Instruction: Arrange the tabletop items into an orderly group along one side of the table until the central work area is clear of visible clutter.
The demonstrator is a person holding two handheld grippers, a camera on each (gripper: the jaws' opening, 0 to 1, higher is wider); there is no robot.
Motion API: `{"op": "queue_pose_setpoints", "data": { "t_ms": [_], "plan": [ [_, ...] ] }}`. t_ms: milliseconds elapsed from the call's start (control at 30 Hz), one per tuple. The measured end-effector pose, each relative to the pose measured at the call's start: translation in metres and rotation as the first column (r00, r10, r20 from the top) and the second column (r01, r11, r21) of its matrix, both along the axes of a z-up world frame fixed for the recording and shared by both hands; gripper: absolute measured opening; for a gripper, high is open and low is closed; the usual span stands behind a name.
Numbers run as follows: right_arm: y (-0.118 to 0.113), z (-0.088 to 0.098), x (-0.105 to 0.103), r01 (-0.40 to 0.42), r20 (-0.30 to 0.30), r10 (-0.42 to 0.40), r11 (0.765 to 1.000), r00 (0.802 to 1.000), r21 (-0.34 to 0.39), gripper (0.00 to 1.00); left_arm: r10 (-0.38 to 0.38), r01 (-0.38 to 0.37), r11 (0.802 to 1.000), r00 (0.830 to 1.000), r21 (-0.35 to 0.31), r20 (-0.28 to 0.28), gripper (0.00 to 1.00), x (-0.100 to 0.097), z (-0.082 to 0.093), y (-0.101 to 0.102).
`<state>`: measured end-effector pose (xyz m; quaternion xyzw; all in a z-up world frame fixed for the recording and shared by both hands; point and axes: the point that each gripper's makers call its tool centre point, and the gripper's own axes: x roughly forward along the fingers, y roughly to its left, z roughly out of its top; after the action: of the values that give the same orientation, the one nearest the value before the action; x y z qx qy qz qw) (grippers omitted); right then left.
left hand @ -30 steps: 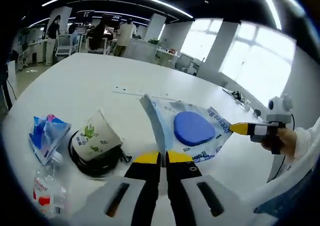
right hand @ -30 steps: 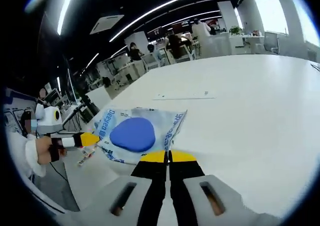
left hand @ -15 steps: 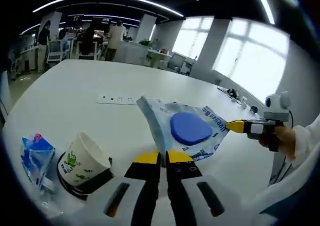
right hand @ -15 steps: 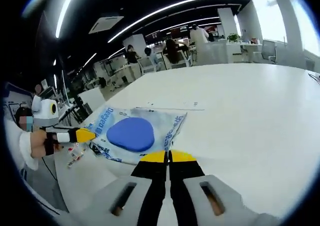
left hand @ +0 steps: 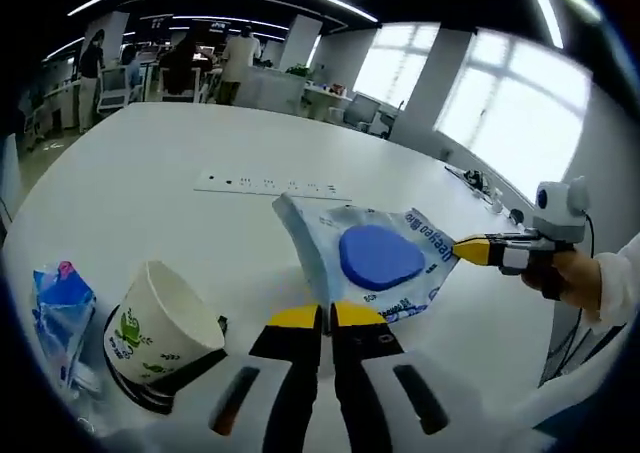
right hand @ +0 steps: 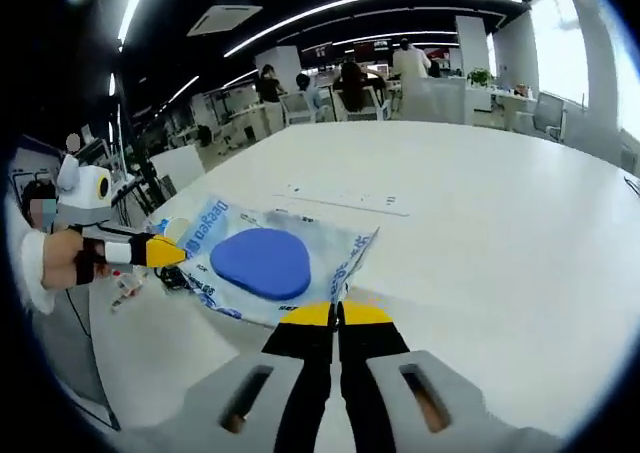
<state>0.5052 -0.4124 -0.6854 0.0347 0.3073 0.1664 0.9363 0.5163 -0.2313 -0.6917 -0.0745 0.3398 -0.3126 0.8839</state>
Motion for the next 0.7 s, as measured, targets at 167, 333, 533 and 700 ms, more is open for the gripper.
{"op": "queue_pose_setpoints", "data": {
  "t_ms": [167, 333, 533, 700],
  "plan": [
    [-0.003, -0.015, 0.002, -0.023, -0.031, 0.021, 0.998, 0.999, -0.061, 0.0, 0.0, 0.001, 1.0, 1.0, 0.014, -0.031, 0.0, 0.004, -0.015, -0.003],
    [-0.006, -0.03, 0.004, -0.018, -0.072, 0.012, 0.997, 0.997, -0.08, 0.0, 0.015, -0.014, 1.0, 0.996, 0.013, -0.085, 0.0, 0.009, -0.029, -0.006],
    [-0.009, -0.048, 0.003, -0.052, -0.117, 0.038, 0.992, 0.992, -0.118, 0.0, -0.004, 0.009, 0.999, 0.994, 0.047, -0.108, 0.0, 0.008, -0.045, -0.011],
    [-0.01, -0.06, 0.0, -0.071, -0.155, 0.052, 0.99, 0.987, -0.123, 0.0, -0.008, 0.016, 0.998, 0.993, 0.069, -0.114, 0.0, 0.008, -0.05, -0.01]
  ]
}}
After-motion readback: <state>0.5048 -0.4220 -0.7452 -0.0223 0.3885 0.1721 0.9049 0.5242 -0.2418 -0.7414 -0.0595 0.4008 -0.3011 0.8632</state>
